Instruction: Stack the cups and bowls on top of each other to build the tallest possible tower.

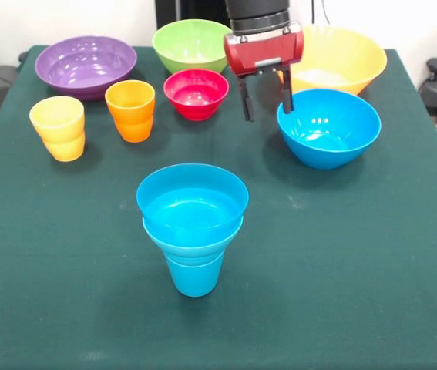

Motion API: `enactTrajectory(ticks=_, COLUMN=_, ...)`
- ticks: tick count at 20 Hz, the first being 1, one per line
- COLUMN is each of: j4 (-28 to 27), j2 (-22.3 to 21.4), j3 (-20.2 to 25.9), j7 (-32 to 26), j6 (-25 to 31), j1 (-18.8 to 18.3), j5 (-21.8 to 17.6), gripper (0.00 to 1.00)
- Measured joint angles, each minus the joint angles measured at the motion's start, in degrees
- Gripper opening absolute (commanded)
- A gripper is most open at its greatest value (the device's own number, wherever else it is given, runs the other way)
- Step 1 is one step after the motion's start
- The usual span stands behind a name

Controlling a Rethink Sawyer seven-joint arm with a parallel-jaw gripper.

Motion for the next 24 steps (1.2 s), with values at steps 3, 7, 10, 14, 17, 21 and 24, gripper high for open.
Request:
enactTrajectory(ticks=3, j4=0.0, j2=0.1, j3=0.8, j7=0.5, j6=0.0, j1=0.0, j5=-0.1, gripper=1.0)
enactTrajectory(ticks=7, j4=0.0, j2=0.1, j3=1.1, j7=0.5, j6=0.0, j1=0.0, j5=-0.4, gripper=1.0)
enactTrajectory(ticks=10, j4=0.0, j2=0.8, j3=1.2, j7=0.5, j6=0.0, j1=-0.1, j5=-0.7, gripper=1.0)
enactTrajectory(ticks=14, j4=0.0, j2=2.4, j3=1.2, j7=0.5, j6=0.0, j1=0.3, j5=-0.7, gripper=1.0)
enactTrajectory(ticks=17, j4=0.0, j2=3.4, j3=1.2, j7=0.5, j6=0.0, j1=0.6, j5=-0.8, gripper=1.0)
enactTrajectory(ticks=21, j4=0.0, j2=4.7, j3=1.2, j7=0.5, j6=0.0, j1=0.9, j5=-1.6, gripper=1.0)
enactTrajectory(ticks=24, j4=-0.2, j2=5.3, j3=1.0, j7=0.5, j6=-0.3, j1=0.9, j5=-2.6, gripper=1.0)
